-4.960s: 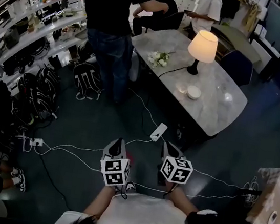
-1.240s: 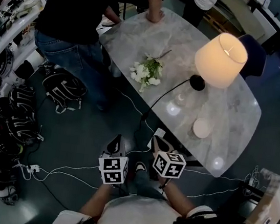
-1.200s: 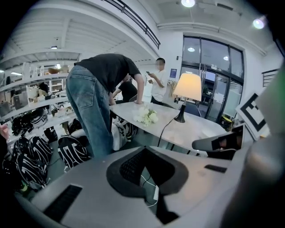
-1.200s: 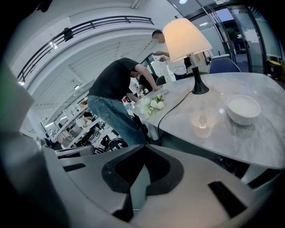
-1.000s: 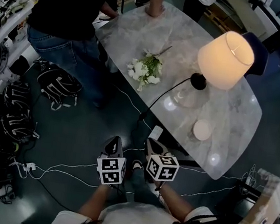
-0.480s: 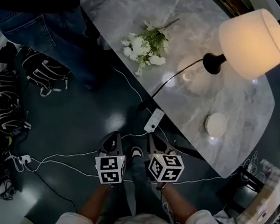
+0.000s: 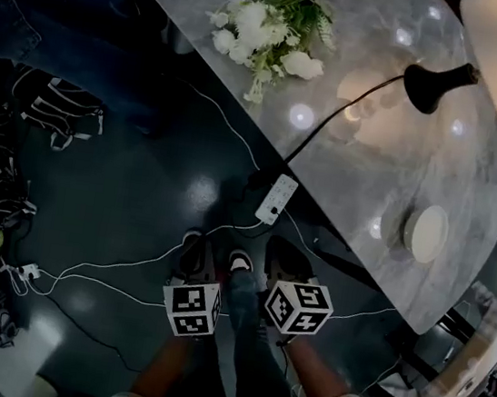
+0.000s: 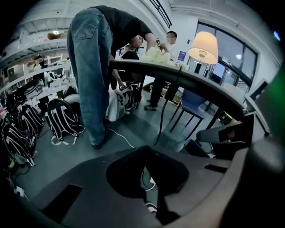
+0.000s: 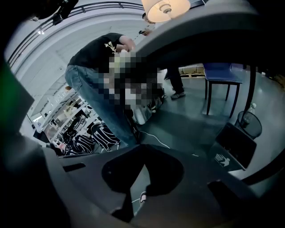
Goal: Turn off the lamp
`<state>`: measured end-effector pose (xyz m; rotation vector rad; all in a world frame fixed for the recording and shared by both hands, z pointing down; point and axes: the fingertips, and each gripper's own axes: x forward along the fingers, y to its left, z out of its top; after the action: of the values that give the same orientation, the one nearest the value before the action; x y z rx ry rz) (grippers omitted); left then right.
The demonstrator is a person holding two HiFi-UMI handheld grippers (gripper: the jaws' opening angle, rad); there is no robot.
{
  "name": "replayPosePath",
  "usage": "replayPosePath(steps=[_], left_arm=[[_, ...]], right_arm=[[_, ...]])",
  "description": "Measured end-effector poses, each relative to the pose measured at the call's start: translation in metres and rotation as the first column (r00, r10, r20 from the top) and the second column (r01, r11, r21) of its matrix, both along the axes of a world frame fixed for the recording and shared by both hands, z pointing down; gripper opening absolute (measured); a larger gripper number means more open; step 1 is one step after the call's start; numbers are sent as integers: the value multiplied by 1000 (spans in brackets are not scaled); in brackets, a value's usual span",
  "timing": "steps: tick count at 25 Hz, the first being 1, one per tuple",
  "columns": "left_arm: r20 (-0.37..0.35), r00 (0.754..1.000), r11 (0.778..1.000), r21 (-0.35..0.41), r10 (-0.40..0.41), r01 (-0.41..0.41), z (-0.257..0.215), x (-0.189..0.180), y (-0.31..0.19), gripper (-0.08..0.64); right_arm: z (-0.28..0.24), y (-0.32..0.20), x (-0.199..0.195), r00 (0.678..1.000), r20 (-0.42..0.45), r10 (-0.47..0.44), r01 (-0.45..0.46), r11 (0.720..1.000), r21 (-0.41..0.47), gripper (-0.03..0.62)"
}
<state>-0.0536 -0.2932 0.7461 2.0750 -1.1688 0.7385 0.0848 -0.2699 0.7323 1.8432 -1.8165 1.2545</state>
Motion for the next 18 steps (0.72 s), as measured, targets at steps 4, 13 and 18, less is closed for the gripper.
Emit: replayPosePath(steps=[4, 13, 18], left_arm=[[-8, 1000, 1000, -3, -31, 30, 25, -2, -8, -9], [7, 999, 999, 24, -40, 40, 28, -14, -28, -9], [-1, 1000, 999, 45, -27, 27, 16, -14, -36, -9]], right_arm=[[26, 0, -3, 1000, -18, -3, 4, 1000, 4, 0], [26, -7, -7, 999, -48, -10, 12, 999, 33, -1], [5, -26, -8, 999, -36, -7, 10, 996, 90, 0]])
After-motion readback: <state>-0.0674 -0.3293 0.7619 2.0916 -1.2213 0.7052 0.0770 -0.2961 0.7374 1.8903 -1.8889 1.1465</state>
